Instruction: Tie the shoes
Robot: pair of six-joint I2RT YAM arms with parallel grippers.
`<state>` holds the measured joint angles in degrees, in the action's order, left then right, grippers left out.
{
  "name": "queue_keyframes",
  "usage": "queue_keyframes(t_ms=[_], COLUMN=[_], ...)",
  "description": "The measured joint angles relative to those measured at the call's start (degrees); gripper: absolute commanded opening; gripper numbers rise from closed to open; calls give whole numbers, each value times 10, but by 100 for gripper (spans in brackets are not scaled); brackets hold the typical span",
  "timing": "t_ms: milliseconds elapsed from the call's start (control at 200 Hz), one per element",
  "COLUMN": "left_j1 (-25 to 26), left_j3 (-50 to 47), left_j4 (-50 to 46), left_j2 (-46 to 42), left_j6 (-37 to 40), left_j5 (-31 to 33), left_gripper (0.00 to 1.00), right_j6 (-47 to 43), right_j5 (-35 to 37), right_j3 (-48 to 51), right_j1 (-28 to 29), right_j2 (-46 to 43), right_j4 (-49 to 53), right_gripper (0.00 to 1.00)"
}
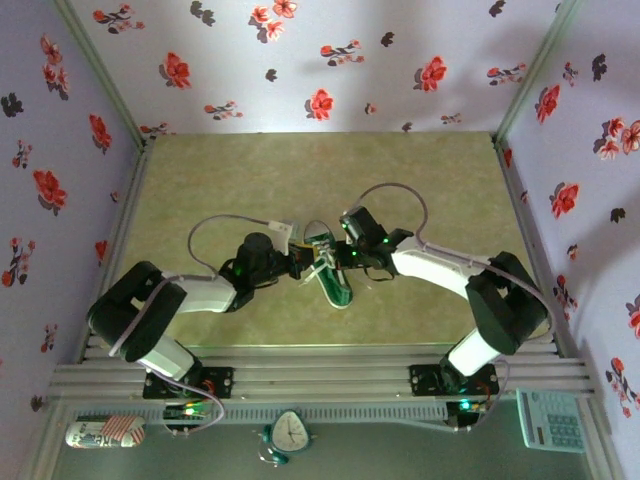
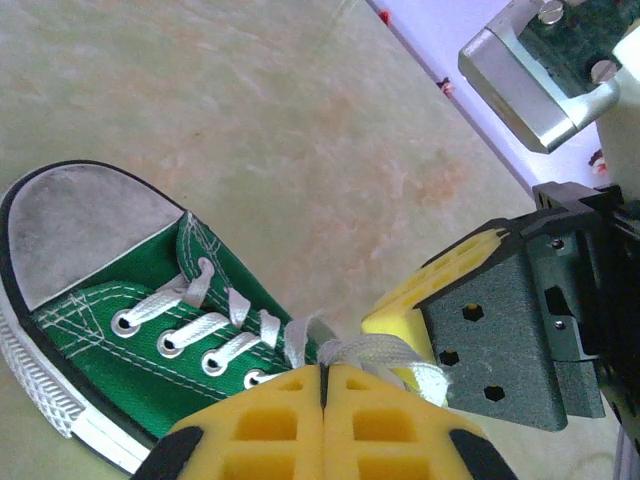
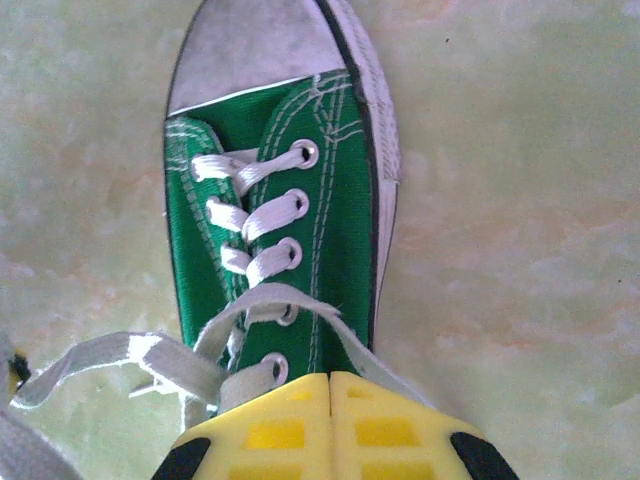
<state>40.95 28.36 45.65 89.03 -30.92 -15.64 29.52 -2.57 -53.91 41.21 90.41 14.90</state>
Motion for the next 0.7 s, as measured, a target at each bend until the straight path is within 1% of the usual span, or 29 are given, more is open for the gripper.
queue_keyframes(t_ms=[270, 400, 495, 700], left_j1=[0, 0, 0, -5], left_j3=[0, 0, 0, 0], left_j4=[-3, -3, -8, -31], left_j2=[14, 14, 11, -25], left_j6=[0, 0, 0, 12], left_j5=[7, 11, 20, 33], left_gripper=[0, 0, 0, 0], right_j6=[-15, -10, 7, 83], right_j5=[-25, -65, -103, -166], right_j3=[3, 18, 28, 69], right_j1=[-20, -23, -23, -28], right_j2=[32, 32, 32, 33], right_j4=[-27, -61, -87, -172], right_gripper=[6, 6, 6, 5])
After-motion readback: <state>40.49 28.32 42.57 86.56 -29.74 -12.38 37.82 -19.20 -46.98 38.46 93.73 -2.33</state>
